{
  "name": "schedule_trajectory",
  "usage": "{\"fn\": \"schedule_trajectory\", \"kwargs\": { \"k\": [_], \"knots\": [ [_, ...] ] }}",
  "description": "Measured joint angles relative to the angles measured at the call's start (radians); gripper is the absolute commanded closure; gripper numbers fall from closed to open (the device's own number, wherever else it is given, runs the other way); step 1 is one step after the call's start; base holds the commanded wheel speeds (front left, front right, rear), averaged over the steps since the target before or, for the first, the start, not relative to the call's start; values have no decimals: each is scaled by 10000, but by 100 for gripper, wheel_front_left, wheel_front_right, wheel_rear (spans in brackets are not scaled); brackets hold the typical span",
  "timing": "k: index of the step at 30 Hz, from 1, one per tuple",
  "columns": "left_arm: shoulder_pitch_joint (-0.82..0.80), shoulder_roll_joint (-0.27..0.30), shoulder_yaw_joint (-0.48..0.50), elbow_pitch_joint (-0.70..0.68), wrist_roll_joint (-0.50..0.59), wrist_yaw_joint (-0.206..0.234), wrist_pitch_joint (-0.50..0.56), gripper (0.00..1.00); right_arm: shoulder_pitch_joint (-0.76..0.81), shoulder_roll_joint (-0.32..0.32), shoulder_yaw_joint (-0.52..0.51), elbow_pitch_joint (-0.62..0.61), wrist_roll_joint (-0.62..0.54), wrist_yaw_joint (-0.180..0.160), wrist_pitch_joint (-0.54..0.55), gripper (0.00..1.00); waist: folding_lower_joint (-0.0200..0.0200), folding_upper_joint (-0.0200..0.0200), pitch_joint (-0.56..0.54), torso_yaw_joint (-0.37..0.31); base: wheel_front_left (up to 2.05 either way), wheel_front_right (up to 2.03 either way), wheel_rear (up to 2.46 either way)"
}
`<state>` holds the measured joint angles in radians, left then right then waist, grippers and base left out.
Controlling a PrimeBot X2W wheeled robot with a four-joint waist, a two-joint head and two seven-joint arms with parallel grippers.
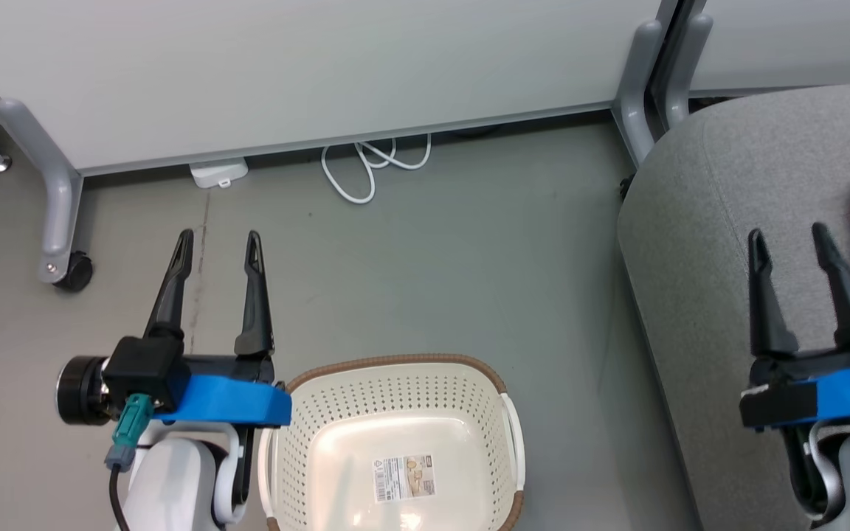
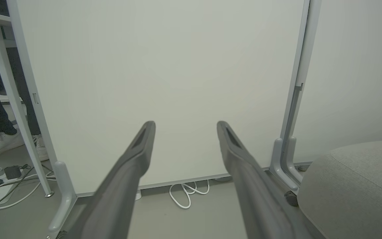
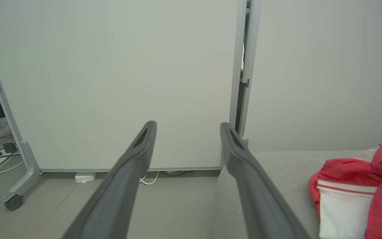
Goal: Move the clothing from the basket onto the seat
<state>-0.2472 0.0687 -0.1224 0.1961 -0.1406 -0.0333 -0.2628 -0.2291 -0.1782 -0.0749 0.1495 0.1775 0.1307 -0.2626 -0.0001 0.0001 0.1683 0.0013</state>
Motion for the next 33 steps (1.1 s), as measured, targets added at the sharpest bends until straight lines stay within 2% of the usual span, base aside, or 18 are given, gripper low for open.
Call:
{"fn": "schedule_trajectory", "kwargs": {
  "k": [7,20,33],
  "knots": [
    [601,-119,280,104,73,-151,0,0,678,445,104,203,0,0,2,0,0,0,-456,36,0,0,0],
    [1320,-169,430,297,100,-345,0,0,1440,846,36,451,0,0,2,0,0,0,-905,144,0,0,0],
    [1899,-174,314,466,-178,-245,0,0,2057,1034,142,911,0,0,2,0,1,0,-1432,104,0,0,0]
  ]
}}
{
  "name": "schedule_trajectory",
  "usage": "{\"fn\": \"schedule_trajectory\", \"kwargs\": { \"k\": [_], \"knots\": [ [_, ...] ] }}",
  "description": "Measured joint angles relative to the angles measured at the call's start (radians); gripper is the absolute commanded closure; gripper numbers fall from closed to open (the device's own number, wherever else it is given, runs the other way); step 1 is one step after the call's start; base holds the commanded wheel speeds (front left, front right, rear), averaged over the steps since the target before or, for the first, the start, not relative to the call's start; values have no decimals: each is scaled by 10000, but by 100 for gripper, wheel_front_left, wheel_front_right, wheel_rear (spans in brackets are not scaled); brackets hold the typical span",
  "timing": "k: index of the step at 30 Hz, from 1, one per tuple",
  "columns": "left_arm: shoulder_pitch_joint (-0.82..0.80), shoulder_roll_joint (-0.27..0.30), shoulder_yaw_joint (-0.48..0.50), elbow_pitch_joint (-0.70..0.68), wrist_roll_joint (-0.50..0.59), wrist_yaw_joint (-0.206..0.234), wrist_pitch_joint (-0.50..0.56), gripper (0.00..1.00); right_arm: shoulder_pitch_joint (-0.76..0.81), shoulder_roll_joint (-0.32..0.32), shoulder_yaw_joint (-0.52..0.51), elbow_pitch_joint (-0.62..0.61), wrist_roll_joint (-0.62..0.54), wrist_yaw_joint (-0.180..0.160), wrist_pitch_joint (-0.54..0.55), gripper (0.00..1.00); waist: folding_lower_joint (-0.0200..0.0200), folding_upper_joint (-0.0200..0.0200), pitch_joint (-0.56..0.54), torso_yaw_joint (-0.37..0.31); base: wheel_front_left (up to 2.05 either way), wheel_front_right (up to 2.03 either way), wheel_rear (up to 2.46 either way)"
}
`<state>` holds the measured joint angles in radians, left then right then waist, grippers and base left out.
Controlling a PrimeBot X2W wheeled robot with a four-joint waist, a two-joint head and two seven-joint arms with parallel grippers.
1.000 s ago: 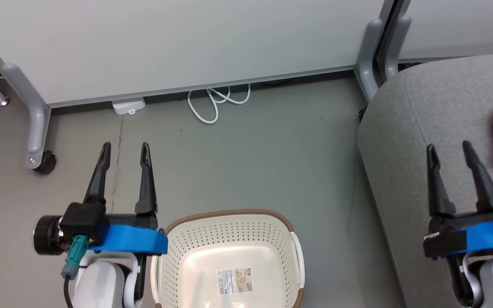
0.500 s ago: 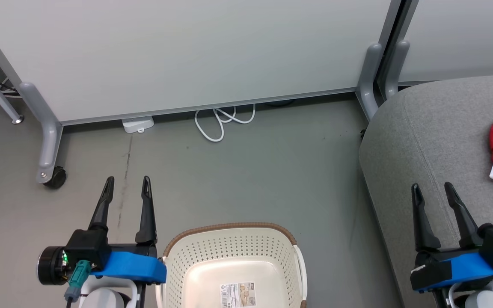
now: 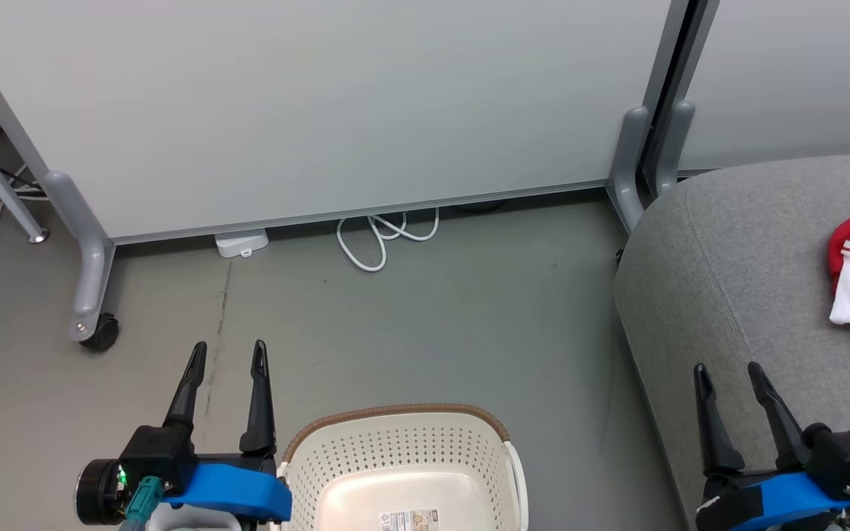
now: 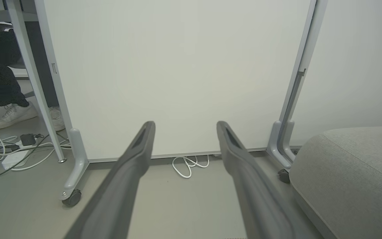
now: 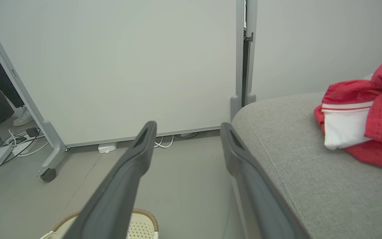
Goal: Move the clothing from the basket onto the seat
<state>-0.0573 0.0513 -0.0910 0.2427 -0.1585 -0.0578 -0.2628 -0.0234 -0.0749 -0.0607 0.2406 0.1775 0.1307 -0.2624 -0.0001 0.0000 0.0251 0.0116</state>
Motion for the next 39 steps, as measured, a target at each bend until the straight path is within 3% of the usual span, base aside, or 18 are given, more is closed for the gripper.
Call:
{"fn": "schedule_trajectory", "kwargs": {
  "k": [9,10,17,39],
  "knots": [
    [70,-2,-13,63,-63,65,0,0,34,35,23,142,0,0,0,0,0,0,-163,35,0,0,0],
    [105,0,-19,119,-65,71,4,100,50,36,27,199,-2,0,8,100,0,0,-169,35,0,0,0],
    [578,-6,-13,709,-280,69,155,100,162,86,25,775,159,0,157,100,0,0,-174,33,0,0,0],
    [444,-10,533,545,-4385,-132,1187,100,66,132,-123,610,4249,-2,1177,100,0,0,-182,5,0,0,0]
  ]
}}
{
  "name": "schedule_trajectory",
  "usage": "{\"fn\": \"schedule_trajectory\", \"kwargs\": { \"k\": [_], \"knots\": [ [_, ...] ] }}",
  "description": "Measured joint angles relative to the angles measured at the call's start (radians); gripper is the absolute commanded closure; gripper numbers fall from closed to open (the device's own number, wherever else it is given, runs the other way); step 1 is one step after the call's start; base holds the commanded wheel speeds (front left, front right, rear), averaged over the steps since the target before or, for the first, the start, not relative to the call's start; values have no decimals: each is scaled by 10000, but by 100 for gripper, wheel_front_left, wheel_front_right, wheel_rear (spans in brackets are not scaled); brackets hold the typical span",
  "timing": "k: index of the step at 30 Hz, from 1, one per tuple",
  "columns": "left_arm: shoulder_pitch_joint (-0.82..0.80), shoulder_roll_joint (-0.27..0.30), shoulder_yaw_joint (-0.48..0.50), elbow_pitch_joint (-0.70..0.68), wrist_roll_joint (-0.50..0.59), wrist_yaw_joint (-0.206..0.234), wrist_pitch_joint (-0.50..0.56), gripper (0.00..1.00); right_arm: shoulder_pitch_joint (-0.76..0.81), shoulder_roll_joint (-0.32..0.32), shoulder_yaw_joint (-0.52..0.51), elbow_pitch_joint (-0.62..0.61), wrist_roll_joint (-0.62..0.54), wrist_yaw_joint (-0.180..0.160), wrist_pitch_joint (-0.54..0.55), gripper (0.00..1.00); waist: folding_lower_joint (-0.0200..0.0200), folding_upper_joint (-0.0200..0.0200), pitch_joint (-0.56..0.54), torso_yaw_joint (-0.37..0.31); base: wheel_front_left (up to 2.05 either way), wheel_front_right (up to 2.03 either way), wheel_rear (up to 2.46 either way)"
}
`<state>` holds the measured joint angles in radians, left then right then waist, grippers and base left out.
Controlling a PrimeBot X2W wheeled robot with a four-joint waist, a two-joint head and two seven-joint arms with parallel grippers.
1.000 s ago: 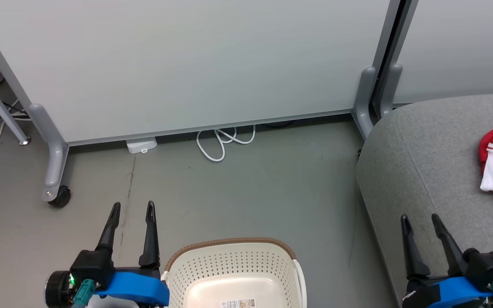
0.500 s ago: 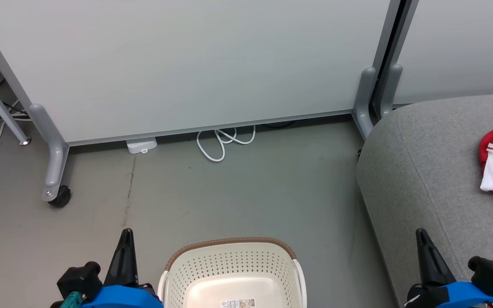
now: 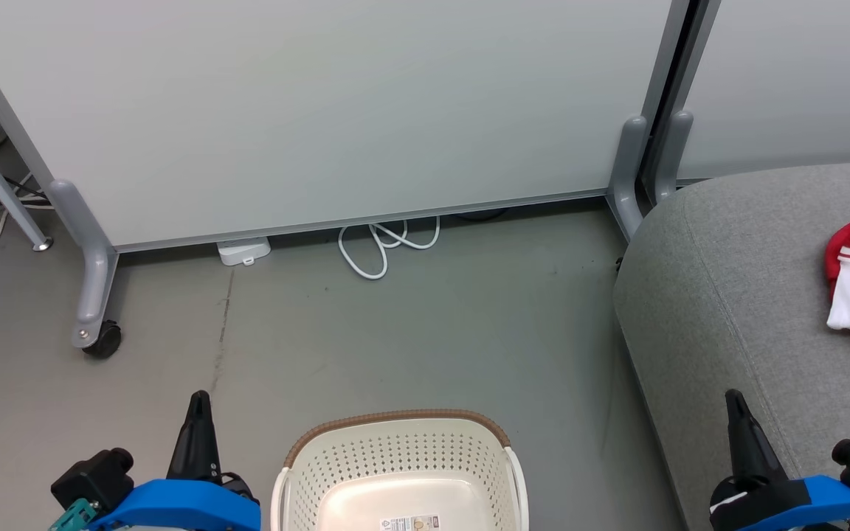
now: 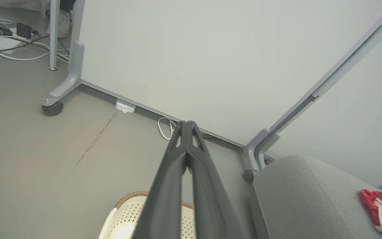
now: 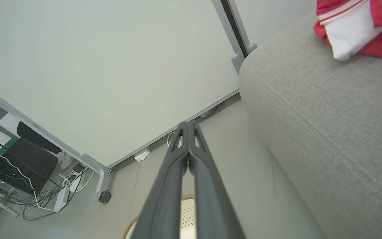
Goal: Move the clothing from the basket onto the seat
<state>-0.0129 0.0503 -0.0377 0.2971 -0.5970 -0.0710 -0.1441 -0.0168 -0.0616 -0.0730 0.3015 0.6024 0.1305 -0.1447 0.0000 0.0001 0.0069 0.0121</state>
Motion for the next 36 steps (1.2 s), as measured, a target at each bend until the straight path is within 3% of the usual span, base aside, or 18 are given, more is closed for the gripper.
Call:
{"fn": "schedule_trajectory", "kwargs": {
  "k": [36],
  "knots": [
    [-396,-2,686,-224,-4671,-267,1177,100,-393,50,-184,-255,4621,0,1187,100,0,0,-13,-43,0,0,0]
  ]
}}
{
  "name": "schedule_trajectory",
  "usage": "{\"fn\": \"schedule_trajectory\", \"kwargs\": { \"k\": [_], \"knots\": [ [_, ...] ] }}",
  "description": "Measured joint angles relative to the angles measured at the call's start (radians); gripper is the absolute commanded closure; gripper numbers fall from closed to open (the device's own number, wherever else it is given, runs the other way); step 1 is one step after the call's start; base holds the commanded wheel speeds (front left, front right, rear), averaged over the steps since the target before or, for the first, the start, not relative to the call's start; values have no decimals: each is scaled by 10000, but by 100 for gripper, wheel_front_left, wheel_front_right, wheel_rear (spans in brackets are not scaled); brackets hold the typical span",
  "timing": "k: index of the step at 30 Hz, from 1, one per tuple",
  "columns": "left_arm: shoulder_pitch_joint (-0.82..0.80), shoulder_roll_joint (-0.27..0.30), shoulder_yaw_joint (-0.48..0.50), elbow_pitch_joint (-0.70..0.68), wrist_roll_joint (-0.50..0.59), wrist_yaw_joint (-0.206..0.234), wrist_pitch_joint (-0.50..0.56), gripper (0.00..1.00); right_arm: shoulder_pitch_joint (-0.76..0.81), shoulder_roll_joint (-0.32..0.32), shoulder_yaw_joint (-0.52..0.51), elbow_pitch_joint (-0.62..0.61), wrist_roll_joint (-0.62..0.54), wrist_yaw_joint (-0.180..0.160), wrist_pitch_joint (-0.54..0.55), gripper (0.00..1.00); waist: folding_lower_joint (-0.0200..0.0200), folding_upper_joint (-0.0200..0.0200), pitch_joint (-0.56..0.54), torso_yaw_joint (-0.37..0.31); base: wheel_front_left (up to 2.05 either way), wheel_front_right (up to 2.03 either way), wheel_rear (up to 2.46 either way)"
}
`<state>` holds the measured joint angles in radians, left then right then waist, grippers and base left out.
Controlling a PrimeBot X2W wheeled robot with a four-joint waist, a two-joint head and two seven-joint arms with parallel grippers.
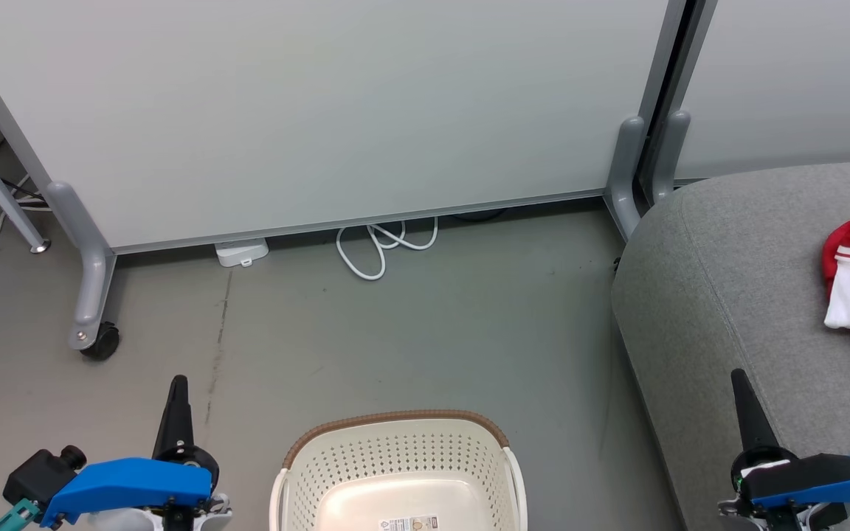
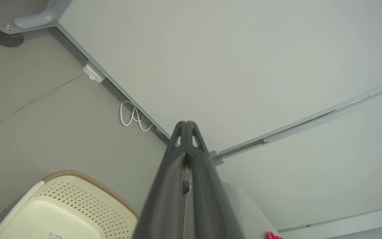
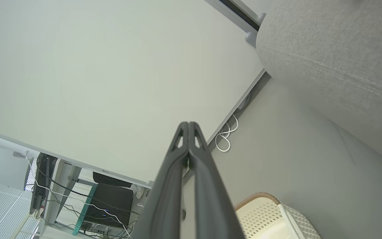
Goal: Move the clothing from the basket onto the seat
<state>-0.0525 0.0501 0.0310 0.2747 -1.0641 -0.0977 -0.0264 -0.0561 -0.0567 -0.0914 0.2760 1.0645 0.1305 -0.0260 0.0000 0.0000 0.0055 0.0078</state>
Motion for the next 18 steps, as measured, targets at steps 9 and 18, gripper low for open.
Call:
{"fn": "schedule_trajectory", "kwargs": {
  "k": [9,18],
  "knots": [
    [-113,2,176,-54,-934,-59,251,100,-58,6,-42,-46,957,0,249,100,0,0,-3,-11,0,0,0],
    [-167,2,268,-100,-1799,-88,468,100,-154,15,-82,-88,1797,0,458,100,0,0,-7,-21,0,0,0]
  ]
}}
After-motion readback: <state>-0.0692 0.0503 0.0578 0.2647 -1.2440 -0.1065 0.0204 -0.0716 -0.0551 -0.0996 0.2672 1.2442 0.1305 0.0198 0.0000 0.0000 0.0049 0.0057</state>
